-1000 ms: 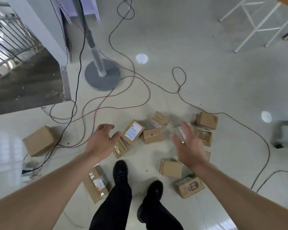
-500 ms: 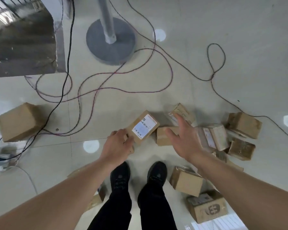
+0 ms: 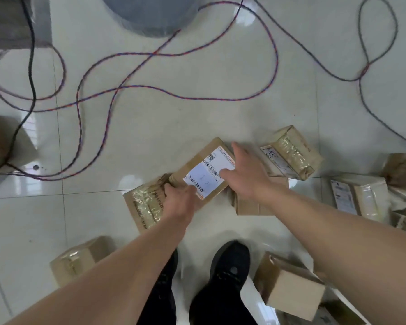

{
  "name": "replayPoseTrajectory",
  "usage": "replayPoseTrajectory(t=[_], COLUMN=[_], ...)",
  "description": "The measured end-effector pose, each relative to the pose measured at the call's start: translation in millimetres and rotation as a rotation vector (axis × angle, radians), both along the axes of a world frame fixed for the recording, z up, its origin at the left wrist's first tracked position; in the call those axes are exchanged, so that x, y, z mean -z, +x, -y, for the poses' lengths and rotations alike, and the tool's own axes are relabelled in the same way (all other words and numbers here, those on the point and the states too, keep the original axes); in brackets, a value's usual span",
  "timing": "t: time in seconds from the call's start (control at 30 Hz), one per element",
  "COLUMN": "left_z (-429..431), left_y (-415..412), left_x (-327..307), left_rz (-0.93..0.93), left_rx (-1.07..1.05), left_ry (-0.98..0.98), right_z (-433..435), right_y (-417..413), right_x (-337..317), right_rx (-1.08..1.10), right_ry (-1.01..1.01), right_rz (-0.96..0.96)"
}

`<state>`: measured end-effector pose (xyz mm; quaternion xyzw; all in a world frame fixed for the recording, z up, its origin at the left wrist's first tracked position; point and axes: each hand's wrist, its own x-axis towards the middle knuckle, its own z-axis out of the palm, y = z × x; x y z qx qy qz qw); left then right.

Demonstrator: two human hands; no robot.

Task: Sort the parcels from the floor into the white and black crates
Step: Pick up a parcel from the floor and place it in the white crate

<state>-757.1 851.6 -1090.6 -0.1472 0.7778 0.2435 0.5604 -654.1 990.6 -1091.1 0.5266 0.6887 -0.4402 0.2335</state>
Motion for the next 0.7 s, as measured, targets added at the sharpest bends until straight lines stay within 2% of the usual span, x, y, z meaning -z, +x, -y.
replayPoseTrajectory(t=[0.17,0.3,0.5,0.7], left_z=[-5.2,-11.5,-36.6,-61.7], left_y=[-6.8,-12.9,-19.2,-5.3], left_x=[15.5,-29.8,-168.4,-335.3], left_rz=[0.101,-0.019,-0.101,-0.157], left_rx=[-0.186,-0.058,0.211,0.561], left_ry=[0.054,0.135,0.248,0.38], right_z=[3.1,7.3,24.8,45.3], right_y=[0.1,14.5,47.9,82.5], right_x=[21.9,-12.7,-148.9,-325.1], right_rx=[0.143,0.312,0.575,0.831], right_ry=[-0.088,-0.006,0.065,0.161], right_rz=[-0.033,-0.109,-0.191,-0.208])
